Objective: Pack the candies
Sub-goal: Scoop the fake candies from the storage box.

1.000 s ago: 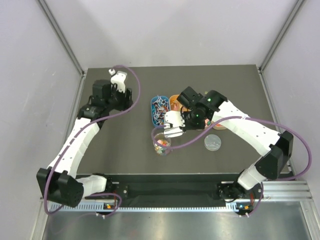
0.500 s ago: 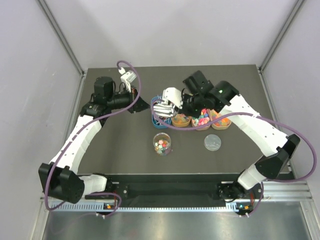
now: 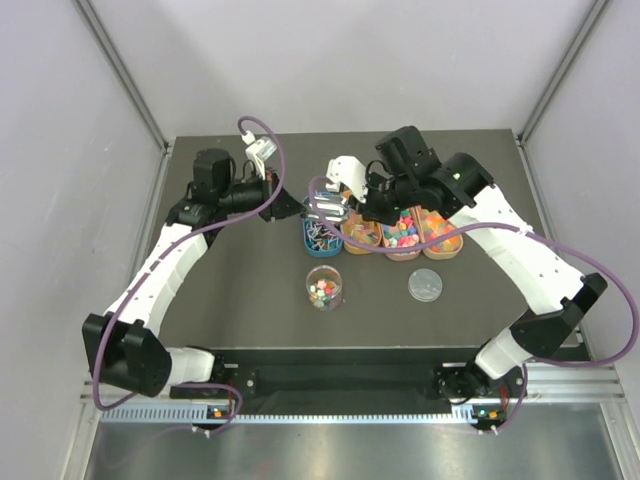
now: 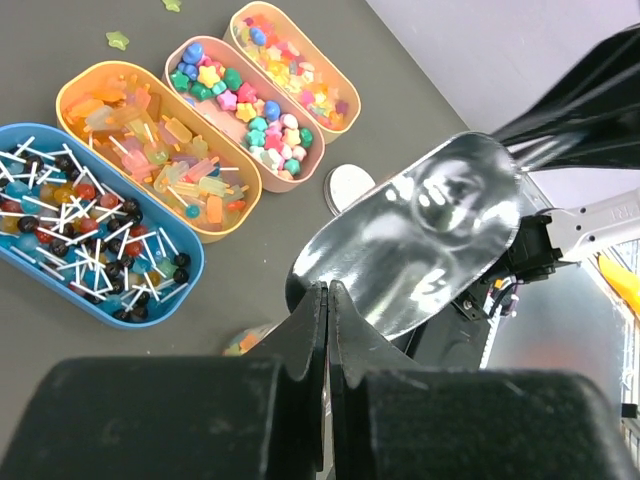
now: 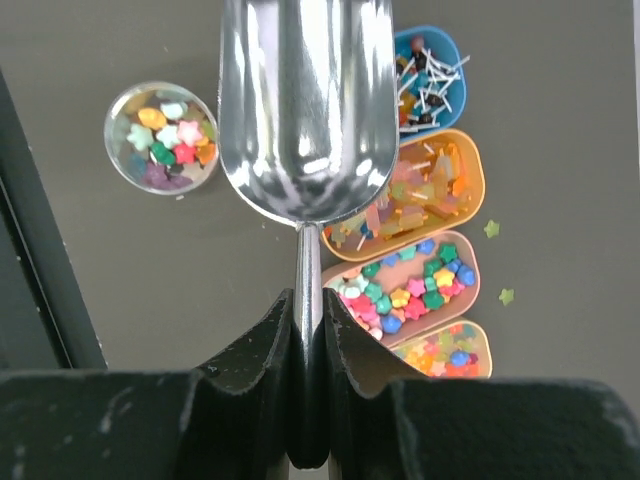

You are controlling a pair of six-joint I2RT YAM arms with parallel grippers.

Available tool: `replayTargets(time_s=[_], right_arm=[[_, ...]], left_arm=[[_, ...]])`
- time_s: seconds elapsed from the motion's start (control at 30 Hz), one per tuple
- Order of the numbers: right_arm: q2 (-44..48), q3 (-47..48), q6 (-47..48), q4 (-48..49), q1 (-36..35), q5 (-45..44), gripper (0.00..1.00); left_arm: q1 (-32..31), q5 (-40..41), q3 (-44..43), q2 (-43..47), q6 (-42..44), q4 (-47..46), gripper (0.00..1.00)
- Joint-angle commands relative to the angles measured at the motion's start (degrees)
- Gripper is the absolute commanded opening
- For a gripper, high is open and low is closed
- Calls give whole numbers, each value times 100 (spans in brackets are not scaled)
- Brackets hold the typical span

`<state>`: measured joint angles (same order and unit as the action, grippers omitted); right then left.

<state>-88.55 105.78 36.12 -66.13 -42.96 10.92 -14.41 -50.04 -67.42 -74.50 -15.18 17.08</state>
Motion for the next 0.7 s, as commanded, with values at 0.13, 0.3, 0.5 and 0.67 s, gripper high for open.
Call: replayTargets(time_s=[0.13,0.3,0.5,0.67], right_arm=[[189,830,-553,355,200,982,0],[128,848,-1070,574,525,1465,0],[14,892,-1615,847,824,1852,0],[-74,892,-1784,944,868,2028,0]], left_arm=[[-132,47,-79,-196,41,-319,0],[-202,73,-210,-319,15,-363,0],[-211,126,-193,-337,-2,-381,0],[-211,170,-149,-311,24,-390,0]])
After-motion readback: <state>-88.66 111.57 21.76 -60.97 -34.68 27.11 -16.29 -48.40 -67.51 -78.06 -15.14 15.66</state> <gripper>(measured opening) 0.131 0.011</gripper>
